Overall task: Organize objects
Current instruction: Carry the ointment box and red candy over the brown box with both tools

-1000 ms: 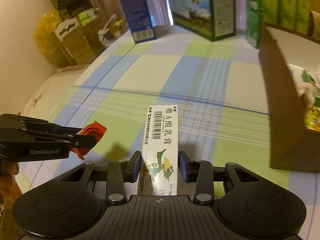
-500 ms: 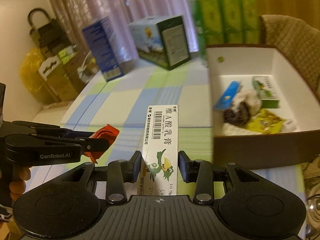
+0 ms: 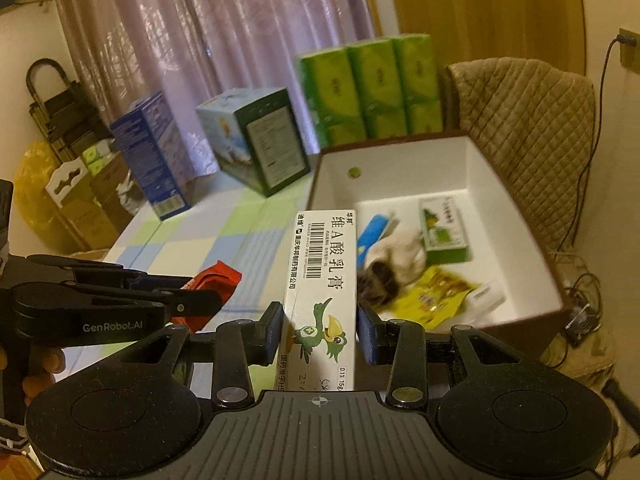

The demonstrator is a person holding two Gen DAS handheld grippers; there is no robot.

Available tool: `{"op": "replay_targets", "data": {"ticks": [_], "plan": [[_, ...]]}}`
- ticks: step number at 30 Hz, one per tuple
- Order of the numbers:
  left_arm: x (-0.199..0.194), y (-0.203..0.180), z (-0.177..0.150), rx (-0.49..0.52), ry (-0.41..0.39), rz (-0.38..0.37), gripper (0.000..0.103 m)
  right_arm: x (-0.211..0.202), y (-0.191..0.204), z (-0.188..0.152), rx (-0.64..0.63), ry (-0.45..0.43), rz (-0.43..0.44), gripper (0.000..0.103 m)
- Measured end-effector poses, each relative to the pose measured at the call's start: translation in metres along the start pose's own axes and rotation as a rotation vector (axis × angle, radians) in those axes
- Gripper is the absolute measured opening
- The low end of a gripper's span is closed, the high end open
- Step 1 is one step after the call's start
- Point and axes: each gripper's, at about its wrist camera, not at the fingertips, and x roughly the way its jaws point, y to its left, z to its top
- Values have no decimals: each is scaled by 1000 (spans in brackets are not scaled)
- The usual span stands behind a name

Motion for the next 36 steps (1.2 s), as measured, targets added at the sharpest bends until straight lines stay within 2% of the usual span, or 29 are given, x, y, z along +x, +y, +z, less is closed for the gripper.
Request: {"op": "replay_targets", "data": {"ticks": [12, 24, 36], "plan": [[57, -27, 52, -4, 1, 32, 25, 30, -60, 46, 36, -8, 8, 36], [125, -25, 99, -27, 52, 100, 25, 97, -103, 83, 95, 45, 20, 36], [180, -13, 127, -45, 101, 140, 25, 153, -130, 104, 125, 91, 17, 36]]}}
